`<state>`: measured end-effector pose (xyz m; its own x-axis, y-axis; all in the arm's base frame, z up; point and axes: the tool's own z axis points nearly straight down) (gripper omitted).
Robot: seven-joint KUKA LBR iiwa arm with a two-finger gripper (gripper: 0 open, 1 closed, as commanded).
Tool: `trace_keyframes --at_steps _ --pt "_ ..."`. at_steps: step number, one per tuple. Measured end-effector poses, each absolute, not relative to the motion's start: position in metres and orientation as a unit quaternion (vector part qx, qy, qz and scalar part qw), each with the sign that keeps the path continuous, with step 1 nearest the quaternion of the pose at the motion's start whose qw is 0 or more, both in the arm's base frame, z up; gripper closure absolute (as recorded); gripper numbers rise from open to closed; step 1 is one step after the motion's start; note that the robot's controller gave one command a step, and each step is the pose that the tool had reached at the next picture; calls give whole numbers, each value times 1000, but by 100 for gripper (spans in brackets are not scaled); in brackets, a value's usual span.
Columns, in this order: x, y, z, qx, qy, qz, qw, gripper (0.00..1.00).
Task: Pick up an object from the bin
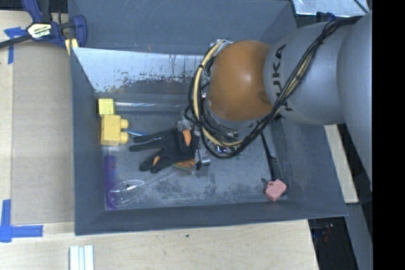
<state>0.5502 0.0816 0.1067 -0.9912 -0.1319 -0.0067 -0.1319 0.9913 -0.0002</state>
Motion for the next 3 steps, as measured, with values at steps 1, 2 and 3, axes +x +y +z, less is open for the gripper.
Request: trace_keyframes --at_steps 1,2,3 --pt "551 85 96 -83 997 0 4 0" --pt "562 109 100 -144 990 0 4 0" --pt "565 116 83 4 1000 1 5 0"
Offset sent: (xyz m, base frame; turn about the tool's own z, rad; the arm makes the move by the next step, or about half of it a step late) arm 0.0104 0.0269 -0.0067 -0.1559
